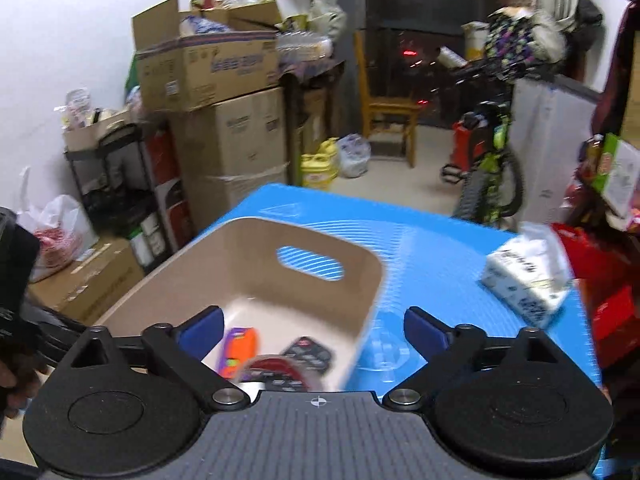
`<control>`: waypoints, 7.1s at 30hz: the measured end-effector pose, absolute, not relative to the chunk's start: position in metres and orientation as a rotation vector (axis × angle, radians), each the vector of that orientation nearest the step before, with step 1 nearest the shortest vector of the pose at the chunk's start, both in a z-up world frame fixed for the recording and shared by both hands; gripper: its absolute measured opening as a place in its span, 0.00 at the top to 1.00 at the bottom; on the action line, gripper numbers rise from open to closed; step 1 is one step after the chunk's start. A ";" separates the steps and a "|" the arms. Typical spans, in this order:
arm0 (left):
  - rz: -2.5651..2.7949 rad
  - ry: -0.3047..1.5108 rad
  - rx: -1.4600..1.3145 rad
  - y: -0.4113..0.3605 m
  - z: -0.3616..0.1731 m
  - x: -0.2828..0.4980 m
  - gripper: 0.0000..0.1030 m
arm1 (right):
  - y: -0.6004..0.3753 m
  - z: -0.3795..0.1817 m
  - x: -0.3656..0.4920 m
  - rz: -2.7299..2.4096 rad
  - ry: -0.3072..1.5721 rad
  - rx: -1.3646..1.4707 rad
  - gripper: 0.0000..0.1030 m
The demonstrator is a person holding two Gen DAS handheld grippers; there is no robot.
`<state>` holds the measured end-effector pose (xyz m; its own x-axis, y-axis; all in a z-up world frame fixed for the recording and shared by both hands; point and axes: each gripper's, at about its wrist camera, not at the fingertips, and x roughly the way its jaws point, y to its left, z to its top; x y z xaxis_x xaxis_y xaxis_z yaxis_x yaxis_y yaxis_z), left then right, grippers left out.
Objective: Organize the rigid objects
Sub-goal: 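Move the right gripper to the green round tin and grasp it, then carry the green tin into the basket and open the right gripper, then move the right gripper to the black marker and grasp it, then carry the black marker into the basket and open the right gripper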
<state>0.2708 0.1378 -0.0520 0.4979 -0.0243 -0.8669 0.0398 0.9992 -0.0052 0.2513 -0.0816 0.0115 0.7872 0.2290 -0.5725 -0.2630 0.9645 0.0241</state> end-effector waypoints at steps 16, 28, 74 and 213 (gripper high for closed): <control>-0.037 1.049 0.020 0.137 -0.053 0.270 0.92 | -0.159 -0.059 0.261 0.066 0.762 -0.061 0.03; -0.036 1.050 0.019 0.137 -0.053 0.270 0.92 | -0.164 -0.108 0.271 0.108 0.863 -0.126 0.04; -0.034 1.051 0.019 0.138 -0.052 0.271 0.92 | -0.166 -0.084 0.266 0.084 0.796 -0.104 0.47; -0.028 1.050 0.032 0.137 -0.052 0.270 0.92 | -0.142 -0.050 0.260 -0.015 0.715 0.069 0.76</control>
